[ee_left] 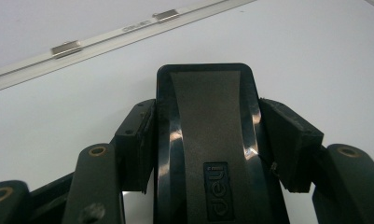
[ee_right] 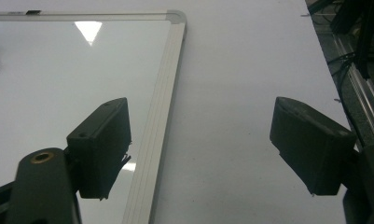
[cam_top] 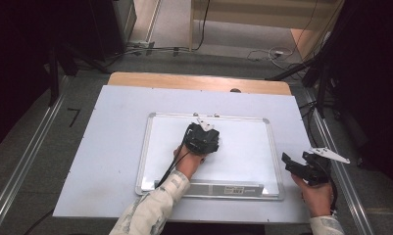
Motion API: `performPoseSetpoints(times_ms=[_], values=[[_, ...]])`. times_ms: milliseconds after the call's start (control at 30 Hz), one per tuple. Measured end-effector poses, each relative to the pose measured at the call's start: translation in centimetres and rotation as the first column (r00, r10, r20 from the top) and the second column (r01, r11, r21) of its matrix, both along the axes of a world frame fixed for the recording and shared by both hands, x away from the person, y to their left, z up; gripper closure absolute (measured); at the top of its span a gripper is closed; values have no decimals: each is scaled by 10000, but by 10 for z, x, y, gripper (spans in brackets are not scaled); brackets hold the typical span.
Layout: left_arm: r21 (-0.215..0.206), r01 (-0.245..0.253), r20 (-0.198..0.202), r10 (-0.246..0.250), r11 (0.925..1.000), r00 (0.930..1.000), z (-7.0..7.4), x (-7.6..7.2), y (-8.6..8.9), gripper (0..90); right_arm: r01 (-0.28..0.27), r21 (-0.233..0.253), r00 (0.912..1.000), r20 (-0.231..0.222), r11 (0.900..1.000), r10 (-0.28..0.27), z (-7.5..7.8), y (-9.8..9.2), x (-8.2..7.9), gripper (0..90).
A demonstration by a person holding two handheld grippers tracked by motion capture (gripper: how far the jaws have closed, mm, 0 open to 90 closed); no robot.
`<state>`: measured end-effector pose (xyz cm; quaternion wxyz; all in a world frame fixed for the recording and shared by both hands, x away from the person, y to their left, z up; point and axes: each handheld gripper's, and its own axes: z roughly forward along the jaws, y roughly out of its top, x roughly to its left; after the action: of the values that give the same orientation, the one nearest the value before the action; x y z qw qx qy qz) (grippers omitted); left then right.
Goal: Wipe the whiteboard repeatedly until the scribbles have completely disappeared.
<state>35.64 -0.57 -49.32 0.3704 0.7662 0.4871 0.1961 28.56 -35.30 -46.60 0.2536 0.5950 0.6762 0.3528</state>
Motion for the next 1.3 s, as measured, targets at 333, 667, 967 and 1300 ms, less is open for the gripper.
performPoseSetpoints(times_ms=[333,667,967,1300], values=[[13,-554,-23,554,9985,9985,0,8,18,401,-8,-27,10000,-2,10000,8,0,0,0,190],[271,-624,17,624,9977,9980,1,15,7,402,-31,-14,10000,-33,10000,31,-1,2,1,191],[328,-250,17,250,9991,9997,1,15,-12,403,-32,14,10000,-32,10000,32,0,2,1,193],[453,159,-1,-159,9988,9999,2,12,-29,403,-75,29,10000,-25,10000,75,-1,2,1,195]])
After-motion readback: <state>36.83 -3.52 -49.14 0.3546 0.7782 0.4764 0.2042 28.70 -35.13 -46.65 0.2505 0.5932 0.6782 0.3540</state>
